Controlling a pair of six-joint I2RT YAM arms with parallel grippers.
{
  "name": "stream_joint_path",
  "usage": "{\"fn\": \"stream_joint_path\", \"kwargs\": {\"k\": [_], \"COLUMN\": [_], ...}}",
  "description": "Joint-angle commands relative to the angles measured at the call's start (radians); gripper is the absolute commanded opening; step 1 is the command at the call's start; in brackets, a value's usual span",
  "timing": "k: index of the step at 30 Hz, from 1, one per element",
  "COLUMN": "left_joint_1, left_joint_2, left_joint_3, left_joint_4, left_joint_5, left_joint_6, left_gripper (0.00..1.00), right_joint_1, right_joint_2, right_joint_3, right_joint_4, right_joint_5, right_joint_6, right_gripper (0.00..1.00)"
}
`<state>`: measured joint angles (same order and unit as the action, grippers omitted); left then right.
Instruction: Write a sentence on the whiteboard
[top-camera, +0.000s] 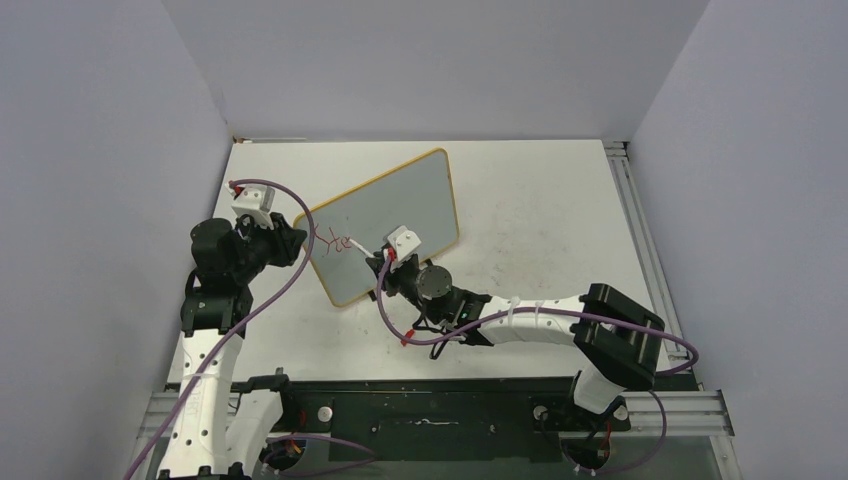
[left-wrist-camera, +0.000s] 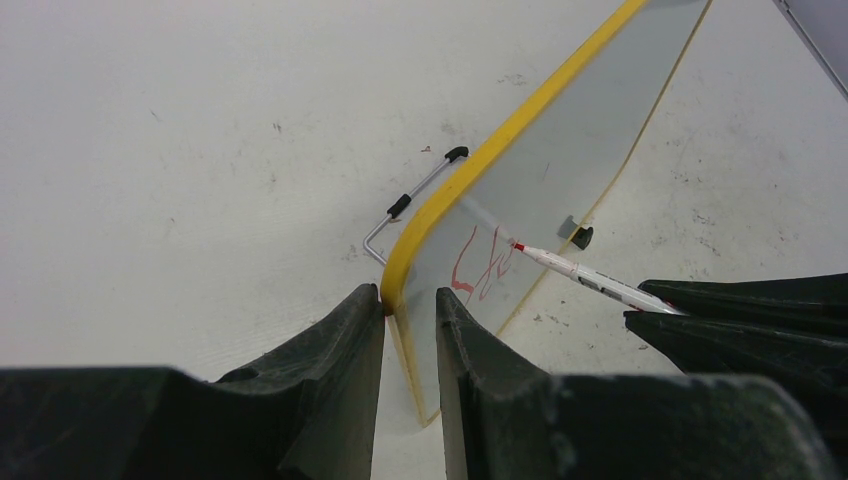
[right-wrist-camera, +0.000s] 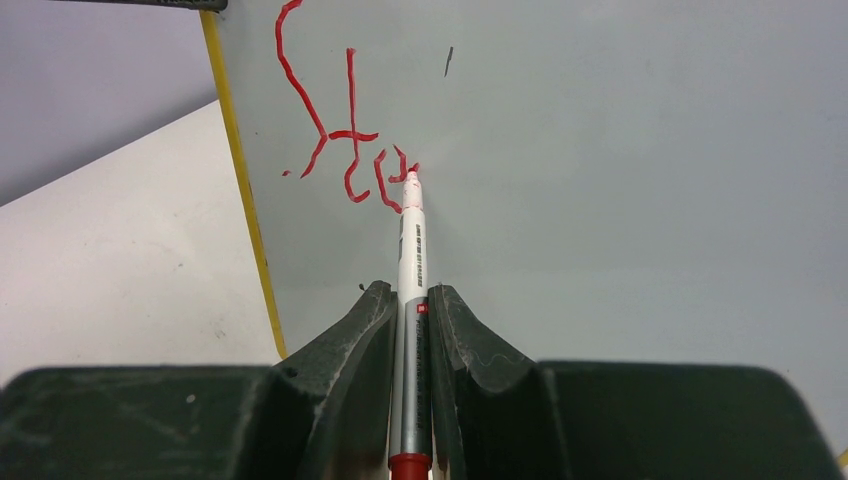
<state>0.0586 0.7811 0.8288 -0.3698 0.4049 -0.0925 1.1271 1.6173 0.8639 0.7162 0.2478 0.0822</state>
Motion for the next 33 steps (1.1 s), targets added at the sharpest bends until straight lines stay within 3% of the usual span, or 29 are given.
{"fn": "stream_joint_path", "kwargs": {"k": [1, 16, 33], "left_joint_1": [-0.005, -0.005, -0.005], "left_joint_2": [-0.014, -0.015, -0.013], "left_joint_3": [0.006, 0.006, 0.006], "left_joint_4": [0.019, 0.019, 0.019], "left_joint_5": [0.028, 0.028, 0.029], "left_joint_6": [0.002, 0.002, 0.002], "left_gripper": [0.24, 0.24, 0.24], "right_joint_1": [0.000, 0.009, 0.028], "right_joint_2": [0.009, 0.008, -0.064], "right_joint_3": [0.026, -0.069, -0.017], "right_joint_4": [0.043, 0.032, 0.053], "right_joint_5": [0.023, 0.030, 0.039], "right_joint_6": [-0.002, 0.077, -0.001], "right_gripper": [0.05, 0.05, 0.05]}}
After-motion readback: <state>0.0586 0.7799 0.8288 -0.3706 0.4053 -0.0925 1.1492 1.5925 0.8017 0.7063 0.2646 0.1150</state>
